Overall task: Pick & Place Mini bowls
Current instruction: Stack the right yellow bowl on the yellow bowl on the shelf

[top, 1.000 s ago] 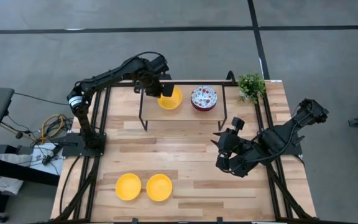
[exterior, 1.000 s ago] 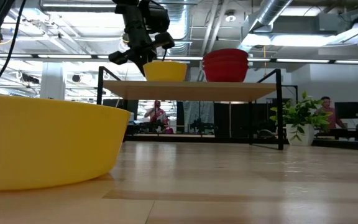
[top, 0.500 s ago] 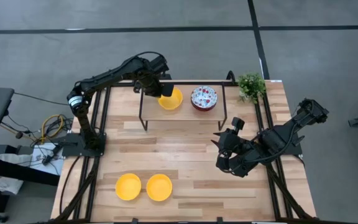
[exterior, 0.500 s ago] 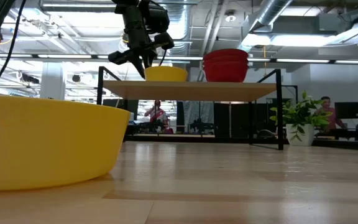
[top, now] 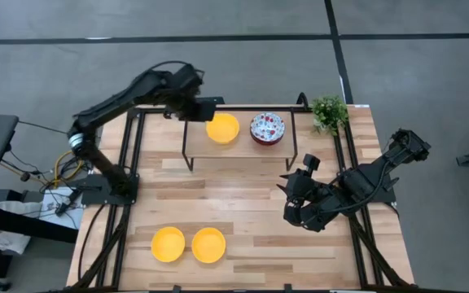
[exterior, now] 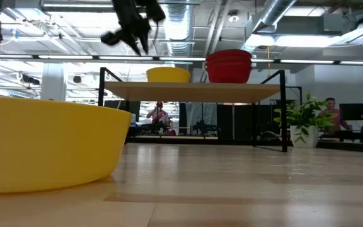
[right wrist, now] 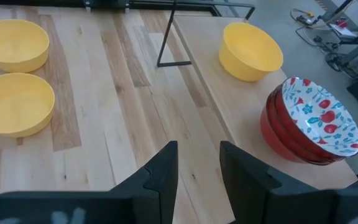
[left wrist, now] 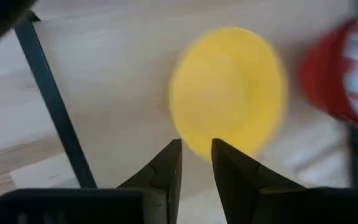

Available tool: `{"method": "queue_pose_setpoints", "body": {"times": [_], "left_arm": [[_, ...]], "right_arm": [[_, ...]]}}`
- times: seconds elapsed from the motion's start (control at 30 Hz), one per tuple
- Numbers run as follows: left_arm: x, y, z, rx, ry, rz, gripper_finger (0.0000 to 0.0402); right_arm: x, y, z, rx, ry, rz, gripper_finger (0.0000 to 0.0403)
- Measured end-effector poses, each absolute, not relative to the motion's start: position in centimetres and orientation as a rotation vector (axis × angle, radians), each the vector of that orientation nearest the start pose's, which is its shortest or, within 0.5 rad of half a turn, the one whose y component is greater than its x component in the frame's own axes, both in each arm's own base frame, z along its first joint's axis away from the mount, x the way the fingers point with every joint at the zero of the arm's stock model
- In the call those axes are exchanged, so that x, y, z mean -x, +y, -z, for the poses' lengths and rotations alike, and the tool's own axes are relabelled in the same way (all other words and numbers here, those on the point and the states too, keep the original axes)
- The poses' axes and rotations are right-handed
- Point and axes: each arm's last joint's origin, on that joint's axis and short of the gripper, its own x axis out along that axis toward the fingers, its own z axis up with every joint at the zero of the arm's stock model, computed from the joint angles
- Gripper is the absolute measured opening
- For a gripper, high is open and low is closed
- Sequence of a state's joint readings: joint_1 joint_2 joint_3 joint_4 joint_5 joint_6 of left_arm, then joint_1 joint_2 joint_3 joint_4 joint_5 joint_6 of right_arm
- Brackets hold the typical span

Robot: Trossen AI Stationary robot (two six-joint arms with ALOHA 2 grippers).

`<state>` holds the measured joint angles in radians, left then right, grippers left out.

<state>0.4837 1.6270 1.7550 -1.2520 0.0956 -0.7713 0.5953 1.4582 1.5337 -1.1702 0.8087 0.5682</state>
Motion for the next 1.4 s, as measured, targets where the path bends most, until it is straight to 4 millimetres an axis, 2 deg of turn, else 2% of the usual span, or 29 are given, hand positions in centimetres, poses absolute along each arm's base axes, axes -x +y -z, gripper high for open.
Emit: {"method": "queue_pose_setpoints", "body": {"times": [0.13, 0.27, 0.4, 0.53, 0.83, 0.97, 1.1, 1.27, 1.4], "left_arm": [[-25.9, 9.9, -40.0, 0.963, 0.838, -0.642, 0.0086], [-24.5, 5.0, -41.3, 0.881, 0.776, -0.580, 0.0086], [-23.8, 0.6, -40.9, 0.775, 0.737, -0.526, 0.0086], [-23.6, -2.8, -39.9, 0.664, 0.688, -0.477, 0.0086], [-24.1, -8.0, -37.8, 0.528, 0.616, -0.279, 0.0086], [-24.2, -9.9, -37.6, 0.496, 0.565, -0.170, 0.0086], [-24.1, -11.5, -37.3, 0.482, 0.524, -0.085, 0.0086], [-23.7, -13.3, -36.7, 0.489, 0.501, -0.009, 0.0086], [-23.5, -14.3, -36.2, 0.504, 0.484, 0.032, 0.0086]], "right_arm": [[-23.4, 13.6, -36.6, 0.181, 0.738, 0.404, 0.0108], [-22.8, 13.4, -36.5, 0.201, 0.770, 0.413, 0.0108], [-21.3, 12.7, -37.0, 0.187, 0.793, 0.440, 0.0108], [-19.1, 11.6, -38.6, 0.176, 0.745, 0.438, 0.0108], [-14.1, 7.7, -42.7, 0.114, 0.633, 0.249, 0.0106], [-12.7, 6.6, -43.2, 0.087, 0.547, 0.103, 0.0098], [-12.1, 5.8, -41.9, 0.052, 0.460, -0.010, 0.0087], [-11.5, 5.0, -38.1, -0.012, 0.420, -0.062, 0.0072], [-10.7, 4.6, -35.5, -0.097, 0.319, -0.147, 0.0064]]}}
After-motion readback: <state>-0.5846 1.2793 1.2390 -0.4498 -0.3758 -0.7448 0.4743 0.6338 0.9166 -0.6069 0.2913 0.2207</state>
